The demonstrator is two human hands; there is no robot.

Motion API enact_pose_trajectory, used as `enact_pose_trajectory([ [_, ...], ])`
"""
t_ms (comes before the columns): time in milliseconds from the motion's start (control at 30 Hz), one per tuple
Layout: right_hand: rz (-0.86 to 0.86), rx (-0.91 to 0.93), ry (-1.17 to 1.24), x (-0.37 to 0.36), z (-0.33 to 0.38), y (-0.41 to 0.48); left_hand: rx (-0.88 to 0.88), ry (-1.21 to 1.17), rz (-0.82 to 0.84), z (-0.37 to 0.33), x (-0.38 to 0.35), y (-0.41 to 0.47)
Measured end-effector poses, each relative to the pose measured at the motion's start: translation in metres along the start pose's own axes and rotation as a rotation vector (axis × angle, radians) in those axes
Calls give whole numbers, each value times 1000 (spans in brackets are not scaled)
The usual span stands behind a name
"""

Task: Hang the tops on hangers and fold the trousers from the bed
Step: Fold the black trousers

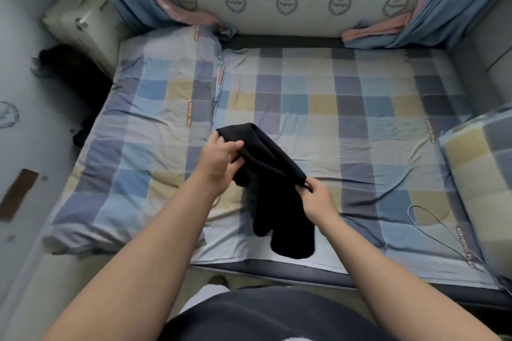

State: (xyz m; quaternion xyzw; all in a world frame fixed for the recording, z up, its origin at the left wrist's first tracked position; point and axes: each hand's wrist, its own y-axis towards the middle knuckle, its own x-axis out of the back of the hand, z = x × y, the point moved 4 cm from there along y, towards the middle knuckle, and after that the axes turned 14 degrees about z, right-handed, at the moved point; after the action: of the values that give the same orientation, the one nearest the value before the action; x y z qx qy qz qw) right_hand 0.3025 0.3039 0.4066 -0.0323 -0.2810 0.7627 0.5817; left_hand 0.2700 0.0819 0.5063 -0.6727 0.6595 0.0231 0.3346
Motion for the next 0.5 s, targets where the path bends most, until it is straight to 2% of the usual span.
enact_pose_trajectory([
  [67,-46,89,-60,18,17,-2,27,225,-126,3,13,-2],
  [100,-45,123,-79,25,26,-3,65,402,-129,5,15,-4],
  [167,2,172,-102,33,43,-4,93,729,6,14,5,-7],
  [267,124,263,-94,37,69,-12,41,1145,261,34,-26,-8],
  [333,214,323,-90,39,89,-22,-10,1208,393,47,-48,-6],
  [400,260,369,-53,45,107,-31,-41,1034,462,53,-62,-4],
  [500,288,435,9,55,129,-41,-146,957,379,46,-66,1],
])
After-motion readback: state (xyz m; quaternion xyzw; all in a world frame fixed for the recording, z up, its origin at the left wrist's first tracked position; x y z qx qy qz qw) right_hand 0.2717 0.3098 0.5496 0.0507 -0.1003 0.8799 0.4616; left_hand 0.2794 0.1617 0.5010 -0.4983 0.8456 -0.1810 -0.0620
